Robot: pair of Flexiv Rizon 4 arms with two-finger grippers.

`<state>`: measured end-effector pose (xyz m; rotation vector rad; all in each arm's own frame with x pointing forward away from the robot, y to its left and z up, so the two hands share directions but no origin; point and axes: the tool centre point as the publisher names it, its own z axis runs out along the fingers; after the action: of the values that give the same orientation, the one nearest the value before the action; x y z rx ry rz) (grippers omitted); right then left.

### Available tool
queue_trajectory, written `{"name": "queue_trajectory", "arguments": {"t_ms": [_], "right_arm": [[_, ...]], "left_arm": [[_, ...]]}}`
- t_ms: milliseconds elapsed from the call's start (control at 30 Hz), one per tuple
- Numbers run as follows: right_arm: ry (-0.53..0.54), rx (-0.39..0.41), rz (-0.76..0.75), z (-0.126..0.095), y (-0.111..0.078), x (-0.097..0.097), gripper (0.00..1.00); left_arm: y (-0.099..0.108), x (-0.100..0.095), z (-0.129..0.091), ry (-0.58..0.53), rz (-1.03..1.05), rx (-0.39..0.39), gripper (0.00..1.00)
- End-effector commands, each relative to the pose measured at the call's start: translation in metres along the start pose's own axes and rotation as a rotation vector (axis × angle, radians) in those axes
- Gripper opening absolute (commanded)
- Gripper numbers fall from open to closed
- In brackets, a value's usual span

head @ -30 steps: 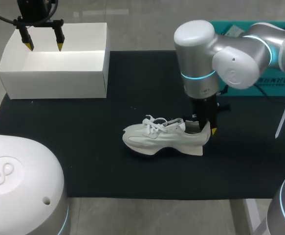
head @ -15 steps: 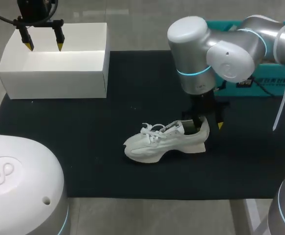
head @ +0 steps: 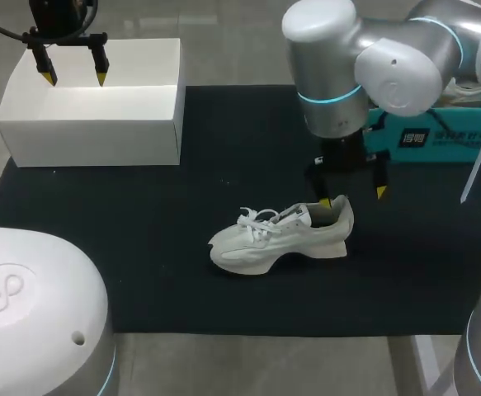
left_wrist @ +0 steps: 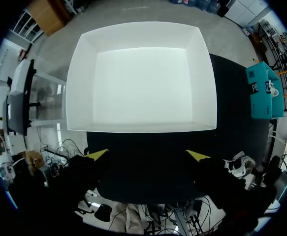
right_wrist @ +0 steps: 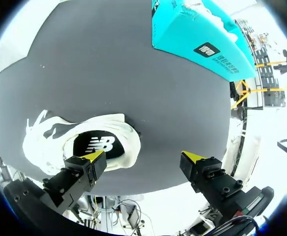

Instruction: Take the shoe out of the shoebox, open the shoe tongue, remove and reinsert the insole, then place the shoe into the shoebox

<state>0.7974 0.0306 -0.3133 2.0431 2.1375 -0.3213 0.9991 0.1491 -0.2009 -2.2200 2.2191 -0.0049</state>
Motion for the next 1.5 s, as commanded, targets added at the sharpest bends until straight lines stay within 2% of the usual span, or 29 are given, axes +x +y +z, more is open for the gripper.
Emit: {"name": "queue_trajectory", "arguments": {"t_ms": [33,300,500,567,633,800,867,900,1500], "right_arm": [[0.021,-0.047,-0.027,-0.021,-0.014,-0.012,1.00],[-0.004,-0.045,-0.056,-0.003,-0.005,-0.006,1.00],[0.014,-0.023,-0.081,0.013,0.004,0.003,0.98],[0.017,-0.018,-0.096,0.020,0.006,0.007,0.78],[0.016,-0.010,-0.101,0.027,0.008,0.009,0.51],[0.031,0.028,-0.091,0.041,0.011,0.006,0.27],[0.034,0.032,-0.091,0.044,0.011,0.005,0.12],[0.033,0.035,-0.091,0.045,0.011,0.005,0.00],[0.059,0.082,0.034,0.039,0.002,0.002,0.00]], "left_arm": [[0.000,0.000,-0.001,0.000,0.000,-0.001,1.00],[0.000,0.000,-0.001,0.000,0.000,-0.001,1.00],[0.000,0.000,-0.001,0.000,0.000,-0.001,1.00],[0.000,0.000,-0.001,0.000,0.000,-0.001,1.00],[0.000,0.000,-0.001,0.000,0.000,-0.001,1.00],[0.000,0.000,-0.001,0.000,0.000,-0.001,1.00],[0.000,0.000,-0.001,0.000,0.000,-0.001,1.00],[0.000,0.000,-0.001,0.000,0.000,-0.001,1.00],[0.000,0.000,-0.001,0.000,0.000,-0.001,1.00]]}}
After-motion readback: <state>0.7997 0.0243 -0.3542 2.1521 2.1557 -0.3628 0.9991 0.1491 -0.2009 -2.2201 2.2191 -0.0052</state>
